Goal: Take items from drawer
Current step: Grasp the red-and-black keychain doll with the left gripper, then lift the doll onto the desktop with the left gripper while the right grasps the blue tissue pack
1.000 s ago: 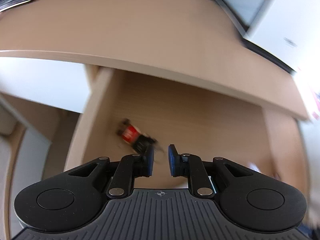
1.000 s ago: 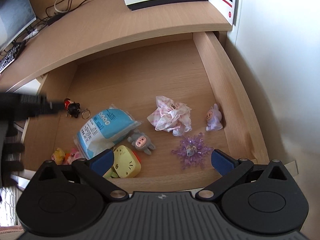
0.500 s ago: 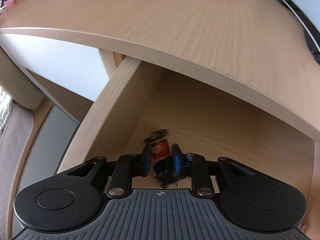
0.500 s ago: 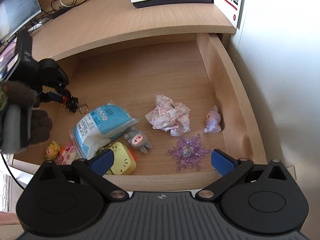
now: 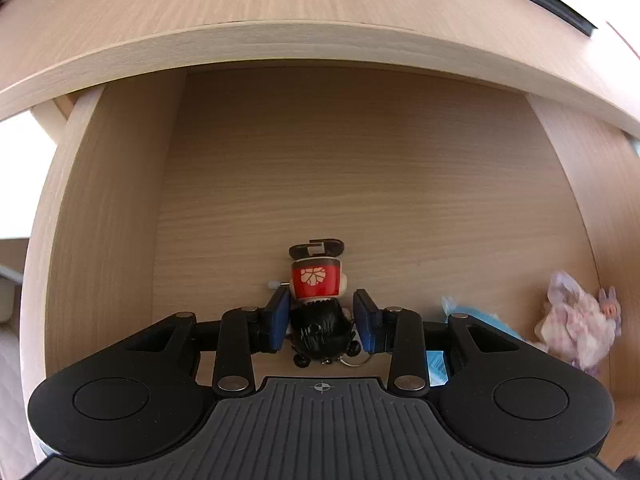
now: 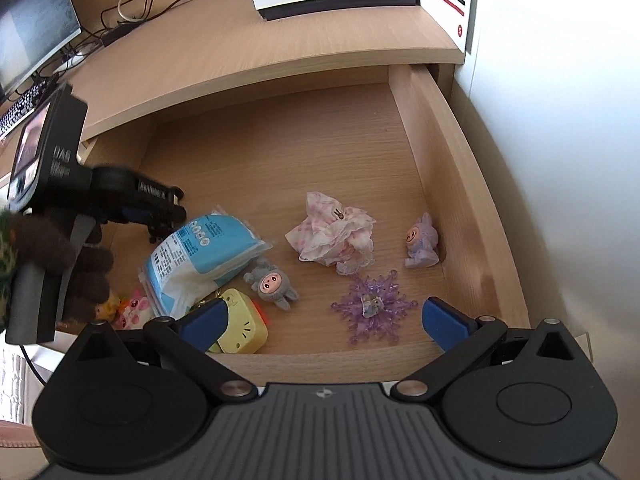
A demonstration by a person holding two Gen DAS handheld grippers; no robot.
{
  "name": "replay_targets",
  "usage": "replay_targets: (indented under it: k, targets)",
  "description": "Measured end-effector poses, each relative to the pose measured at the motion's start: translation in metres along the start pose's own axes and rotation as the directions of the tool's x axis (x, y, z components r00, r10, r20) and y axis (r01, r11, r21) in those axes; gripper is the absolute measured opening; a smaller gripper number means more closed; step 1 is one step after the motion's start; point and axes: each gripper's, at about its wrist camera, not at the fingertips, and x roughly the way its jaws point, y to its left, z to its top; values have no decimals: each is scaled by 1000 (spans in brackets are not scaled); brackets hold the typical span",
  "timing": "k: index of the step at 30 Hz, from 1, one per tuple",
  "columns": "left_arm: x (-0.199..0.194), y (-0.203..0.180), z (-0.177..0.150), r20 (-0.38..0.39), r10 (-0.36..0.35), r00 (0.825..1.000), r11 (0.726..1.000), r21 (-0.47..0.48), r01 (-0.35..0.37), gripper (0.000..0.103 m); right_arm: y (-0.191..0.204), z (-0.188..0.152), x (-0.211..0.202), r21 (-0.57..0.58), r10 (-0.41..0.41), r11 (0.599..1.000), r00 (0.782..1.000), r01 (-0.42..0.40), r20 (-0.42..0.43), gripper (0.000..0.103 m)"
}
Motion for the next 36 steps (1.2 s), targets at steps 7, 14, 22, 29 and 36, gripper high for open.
replay_targets:
  k: [7,14,22,29,36]
  targets:
    - [-3,0,-2,-39,-3,999,1000,31,5,37,-11,10,11,73,107,992,991,-101,-80,103]
    - [-83,14,-11,0,-130,992,990,61,130,37,19,29,18,41,123,992,984,-119,-127,103]
    - [-156,49,-52,77,-137,988,989,69,132,37,97,59,77,39,88,996,967,-81,-239,103]
    - [-166,63,-64,81,-162,983,986,49,159,37,128,61,136,-17,-22,1000,942,17,-335,72]
    - [-161,45,-54,60,-311,949,944,134,301,37,122,56,50,-140,-41,990,988,20,-146,53]
